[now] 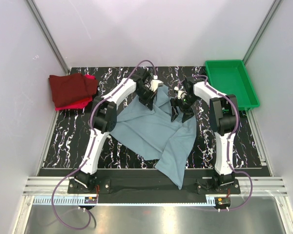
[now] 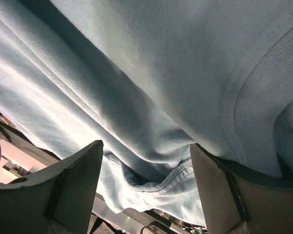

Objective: Fold and stack the t-shirts
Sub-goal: Flatten the tshirt out

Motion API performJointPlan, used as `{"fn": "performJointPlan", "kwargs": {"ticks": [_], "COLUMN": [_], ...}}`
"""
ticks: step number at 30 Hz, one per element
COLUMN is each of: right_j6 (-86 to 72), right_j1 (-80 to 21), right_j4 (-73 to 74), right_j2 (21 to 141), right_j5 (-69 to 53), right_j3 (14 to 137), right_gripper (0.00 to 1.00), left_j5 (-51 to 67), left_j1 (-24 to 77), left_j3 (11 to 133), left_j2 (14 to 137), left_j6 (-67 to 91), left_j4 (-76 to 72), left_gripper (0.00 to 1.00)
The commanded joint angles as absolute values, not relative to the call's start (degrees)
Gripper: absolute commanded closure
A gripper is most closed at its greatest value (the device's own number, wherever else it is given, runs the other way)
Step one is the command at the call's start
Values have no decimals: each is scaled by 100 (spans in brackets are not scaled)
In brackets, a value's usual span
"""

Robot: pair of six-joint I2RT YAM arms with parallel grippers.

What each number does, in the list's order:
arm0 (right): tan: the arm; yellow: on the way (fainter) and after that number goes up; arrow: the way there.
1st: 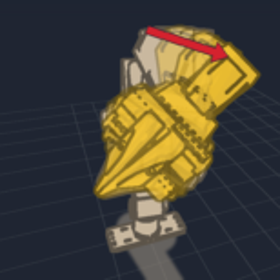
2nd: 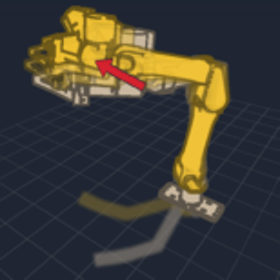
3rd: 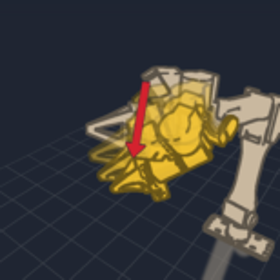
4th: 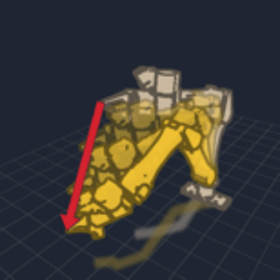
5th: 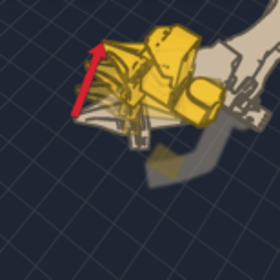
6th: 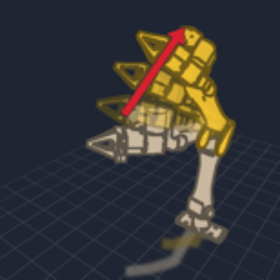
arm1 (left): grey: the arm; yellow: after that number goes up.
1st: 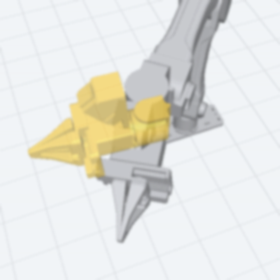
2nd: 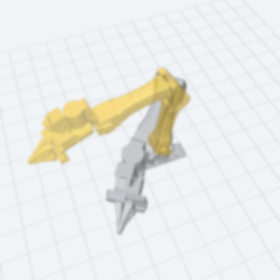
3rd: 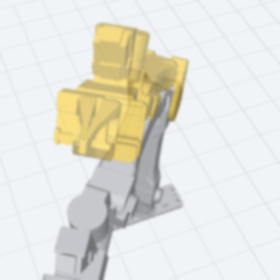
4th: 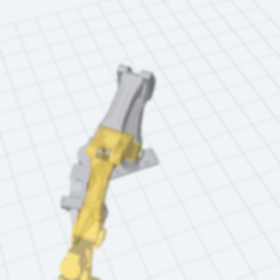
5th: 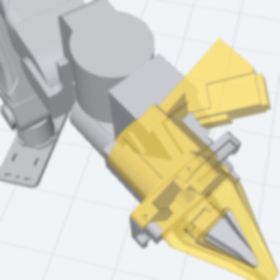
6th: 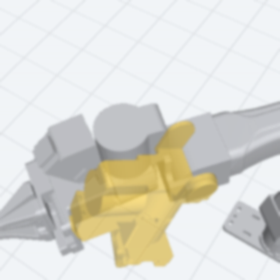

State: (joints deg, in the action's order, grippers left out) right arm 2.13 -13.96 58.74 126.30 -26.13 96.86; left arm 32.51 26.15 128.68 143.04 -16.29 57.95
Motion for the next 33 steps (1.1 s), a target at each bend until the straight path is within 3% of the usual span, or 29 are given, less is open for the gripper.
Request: {"fn": "performJointPlan", "kwargs": {"ticks": [1,6,16,33], "right_j6": [325,413,317,-1220], "right_j1": [-1415,-1389,-1354,-923], "right_j4": [5678,5730,5775,4009], "right_j2": [12665,12954,14105,15995], "right_j5": [-2496,-2609,-2953,-3384], "right_j3": [10001,10879,13761,15477], "right_gripper": [21,20,18,25], "left_j5": [3437,3331,3173,2725], "left_j1": [2382,2022,1723,1968], "left_j3": [12728,12411,11839,11048], "left_j2": [13396,12886,12393,11751], "left_j6": [-1521,-1635,-1652,-1863], "left_j4": [5748,5862,5915,6082], "left_gripper": [100,100,100,100]}}
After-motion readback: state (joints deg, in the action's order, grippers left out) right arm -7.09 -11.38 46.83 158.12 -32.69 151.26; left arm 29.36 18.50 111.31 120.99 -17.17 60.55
